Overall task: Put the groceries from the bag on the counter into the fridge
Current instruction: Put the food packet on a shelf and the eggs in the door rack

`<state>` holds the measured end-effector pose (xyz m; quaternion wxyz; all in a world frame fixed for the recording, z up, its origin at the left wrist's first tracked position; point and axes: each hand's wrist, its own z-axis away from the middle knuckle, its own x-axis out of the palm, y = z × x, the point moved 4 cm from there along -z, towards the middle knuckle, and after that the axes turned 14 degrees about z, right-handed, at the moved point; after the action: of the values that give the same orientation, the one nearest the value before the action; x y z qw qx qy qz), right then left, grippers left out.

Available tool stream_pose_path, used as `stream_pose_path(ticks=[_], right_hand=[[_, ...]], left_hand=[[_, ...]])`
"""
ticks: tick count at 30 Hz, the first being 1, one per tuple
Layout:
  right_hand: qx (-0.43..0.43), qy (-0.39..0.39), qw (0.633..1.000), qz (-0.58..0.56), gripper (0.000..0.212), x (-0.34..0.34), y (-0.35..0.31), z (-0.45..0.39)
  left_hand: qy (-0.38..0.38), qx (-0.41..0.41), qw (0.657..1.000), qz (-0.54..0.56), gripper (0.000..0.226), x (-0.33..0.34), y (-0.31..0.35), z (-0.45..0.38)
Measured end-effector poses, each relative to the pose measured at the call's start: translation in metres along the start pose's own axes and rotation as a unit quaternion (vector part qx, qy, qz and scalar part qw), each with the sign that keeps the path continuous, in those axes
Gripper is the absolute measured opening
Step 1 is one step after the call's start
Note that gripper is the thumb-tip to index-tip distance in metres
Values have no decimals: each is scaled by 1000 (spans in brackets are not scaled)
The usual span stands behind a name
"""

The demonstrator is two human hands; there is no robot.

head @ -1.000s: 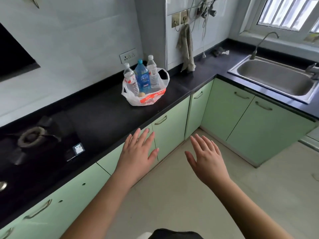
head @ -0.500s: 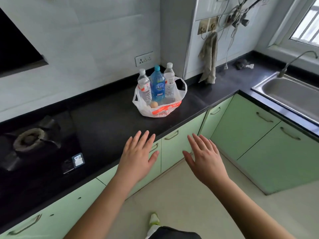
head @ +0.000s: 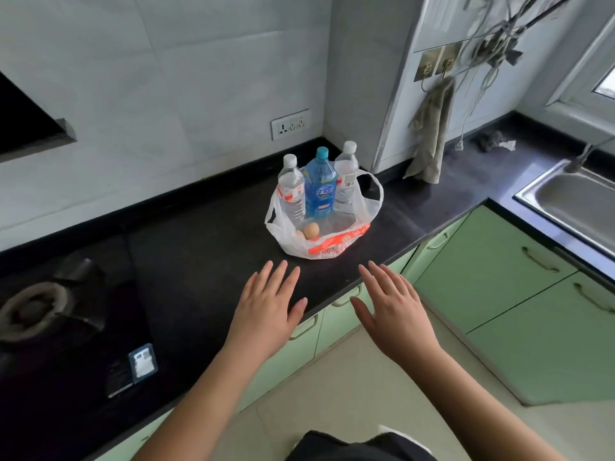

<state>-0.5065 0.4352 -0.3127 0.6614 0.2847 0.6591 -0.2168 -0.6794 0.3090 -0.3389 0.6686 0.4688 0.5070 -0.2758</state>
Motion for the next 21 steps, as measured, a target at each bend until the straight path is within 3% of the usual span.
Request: stream_pose_path(ticks=[8,21], right_hand=[[-34,7,999,-6,61,17,16,-68],[-181,-17,983,-24,61,53,59,-173]], left_hand=[[-6,-35,999,-29,65,22,0,-53],[-4,-132,989,-61,62,34,18,-129]])
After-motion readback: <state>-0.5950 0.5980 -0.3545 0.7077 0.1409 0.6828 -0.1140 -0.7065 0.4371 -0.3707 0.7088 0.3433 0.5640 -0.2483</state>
